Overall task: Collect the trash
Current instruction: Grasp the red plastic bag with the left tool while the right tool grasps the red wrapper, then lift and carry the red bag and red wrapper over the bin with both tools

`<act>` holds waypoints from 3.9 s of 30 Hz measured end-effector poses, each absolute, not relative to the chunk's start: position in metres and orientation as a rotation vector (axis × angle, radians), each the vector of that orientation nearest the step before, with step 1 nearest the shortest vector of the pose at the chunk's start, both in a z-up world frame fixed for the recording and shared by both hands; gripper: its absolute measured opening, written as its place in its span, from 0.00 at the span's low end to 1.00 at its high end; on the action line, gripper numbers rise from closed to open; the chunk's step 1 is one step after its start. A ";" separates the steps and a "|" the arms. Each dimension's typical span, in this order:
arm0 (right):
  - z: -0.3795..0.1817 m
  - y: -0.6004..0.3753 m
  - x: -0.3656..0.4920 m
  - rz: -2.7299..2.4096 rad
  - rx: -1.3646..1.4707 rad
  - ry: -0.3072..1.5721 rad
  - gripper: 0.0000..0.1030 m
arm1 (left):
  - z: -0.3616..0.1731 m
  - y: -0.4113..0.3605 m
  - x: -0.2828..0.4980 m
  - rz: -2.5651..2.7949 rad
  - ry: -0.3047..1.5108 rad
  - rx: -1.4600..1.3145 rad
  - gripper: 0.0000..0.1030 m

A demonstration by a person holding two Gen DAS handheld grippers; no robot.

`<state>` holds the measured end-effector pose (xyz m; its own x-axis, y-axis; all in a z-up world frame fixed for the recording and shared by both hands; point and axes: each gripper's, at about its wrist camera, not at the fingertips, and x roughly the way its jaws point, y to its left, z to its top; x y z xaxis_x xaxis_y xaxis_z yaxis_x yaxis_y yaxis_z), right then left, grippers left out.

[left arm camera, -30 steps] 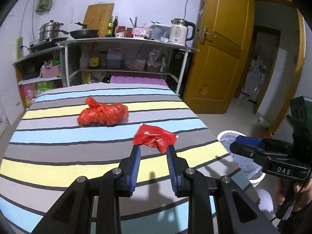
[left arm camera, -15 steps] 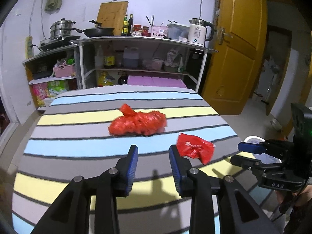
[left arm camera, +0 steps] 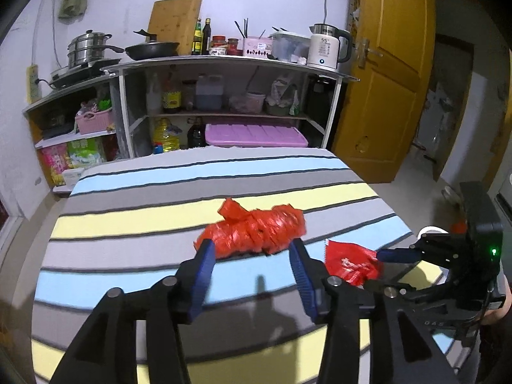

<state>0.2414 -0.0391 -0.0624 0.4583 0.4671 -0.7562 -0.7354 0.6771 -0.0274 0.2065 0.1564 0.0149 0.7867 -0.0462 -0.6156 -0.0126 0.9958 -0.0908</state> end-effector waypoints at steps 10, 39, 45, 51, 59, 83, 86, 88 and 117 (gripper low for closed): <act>-0.073 -0.037 0.251 0.764 -0.381 0.834 0.46 | -0.011 0.170 0.253 -0.088 0.700 -0.031 0.56; -0.069 -0.049 0.242 0.750 -0.312 0.846 0.22 | -0.045 0.126 0.268 -0.131 0.805 0.212 0.30; -0.066 -0.061 0.233 0.729 -0.273 0.837 0.21 | -0.038 0.128 0.258 -0.106 0.783 0.141 0.21; -0.066 -0.075 0.228 0.706 -0.230 0.839 0.20 | -0.026 0.124 0.241 -0.092 0.755 0.083 0.19; -0.052 -0.096 0.215 0.665 -0.168 0.812 0.20 | -0.006 0.107 0.210 -0.093 0.701 0.035 0.19; 0.000 -0.203 0.154 0.474 -0.027 0.671 0.20 | 0.039 0.018 0.137 -0.179 0.589 -0.076 0.19; 0.004 -0.214 0.149 0.449 -0.019 0.659 0.20 | 0.043 0.004 0.135 -0.206 0.582 -0.080 0.19; 0.006 -0.221 0.145 0.436 -0.016 0.653 0.20 | 0.043 -0.006 0.134 -0.223 0.584 -0.076 0.19; -0.009 -0.324 0.131 0.244 0.082 0.668 0.20 | 0.017 -0.137 0.165 -0.452 0.667 -0.018 0.19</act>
